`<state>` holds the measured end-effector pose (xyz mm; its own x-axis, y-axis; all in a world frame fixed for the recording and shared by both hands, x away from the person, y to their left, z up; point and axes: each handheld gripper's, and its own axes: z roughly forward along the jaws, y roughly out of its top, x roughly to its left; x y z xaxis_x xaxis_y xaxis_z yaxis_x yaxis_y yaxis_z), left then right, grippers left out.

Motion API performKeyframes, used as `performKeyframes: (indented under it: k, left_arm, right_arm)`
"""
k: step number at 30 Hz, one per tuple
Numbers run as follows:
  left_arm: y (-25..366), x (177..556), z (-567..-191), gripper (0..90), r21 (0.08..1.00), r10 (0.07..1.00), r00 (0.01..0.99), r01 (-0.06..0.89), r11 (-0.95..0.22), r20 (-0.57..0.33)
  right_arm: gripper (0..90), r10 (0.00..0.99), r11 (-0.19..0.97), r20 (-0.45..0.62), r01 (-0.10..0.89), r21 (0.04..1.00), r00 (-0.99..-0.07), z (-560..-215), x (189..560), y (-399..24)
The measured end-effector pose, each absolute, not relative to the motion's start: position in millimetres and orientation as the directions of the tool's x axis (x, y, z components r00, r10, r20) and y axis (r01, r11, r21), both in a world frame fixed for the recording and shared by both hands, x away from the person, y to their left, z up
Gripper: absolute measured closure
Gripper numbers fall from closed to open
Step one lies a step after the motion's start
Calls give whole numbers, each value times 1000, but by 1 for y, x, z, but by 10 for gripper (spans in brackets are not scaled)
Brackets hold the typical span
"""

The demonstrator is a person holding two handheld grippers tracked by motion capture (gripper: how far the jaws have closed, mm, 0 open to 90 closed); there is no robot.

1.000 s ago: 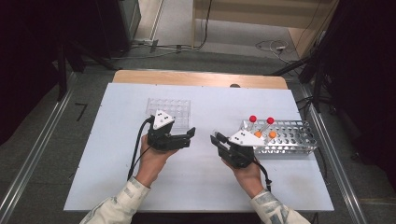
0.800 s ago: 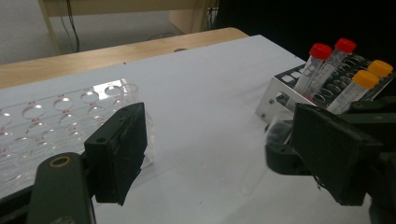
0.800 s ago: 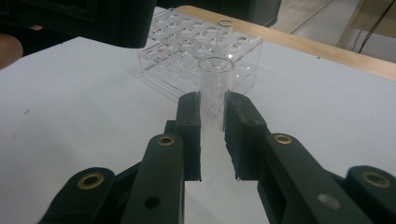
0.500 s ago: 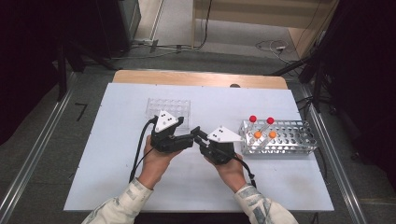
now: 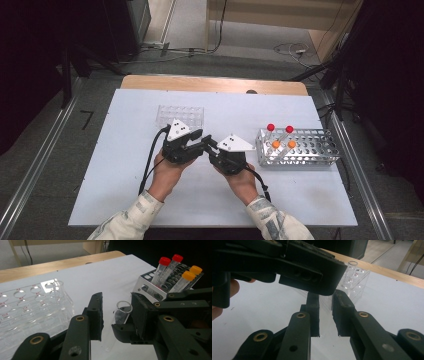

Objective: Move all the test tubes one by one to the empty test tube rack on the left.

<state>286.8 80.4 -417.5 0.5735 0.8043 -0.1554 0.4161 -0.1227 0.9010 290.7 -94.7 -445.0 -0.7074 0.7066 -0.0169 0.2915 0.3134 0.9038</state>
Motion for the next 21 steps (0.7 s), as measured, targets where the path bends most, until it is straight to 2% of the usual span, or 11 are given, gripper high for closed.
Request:
performKeyframes:
  k: [6,14,18,21]
  left_arm:
    - [78,288,-419,732,896,788,591,427,-125,-172]
    - [79,289,-419,760,894,792,587,429,-129,-167]
    - [80,290,-420,761,893,795,584,431,-131,-165]
    - [82,291,-419,761,894,797,579,432,-122,-171]
  right_arm:
    - [736,708,316,-20,291,903,-706,-445,291,-95]
    - [724,706,322,-23,292,901,-708,-445,291,-96]
    - [530,694,319,-11,294,901,-720,-444,291,-98]
    - [461,690,325,-4,305,895,-723,-443,290,-102]
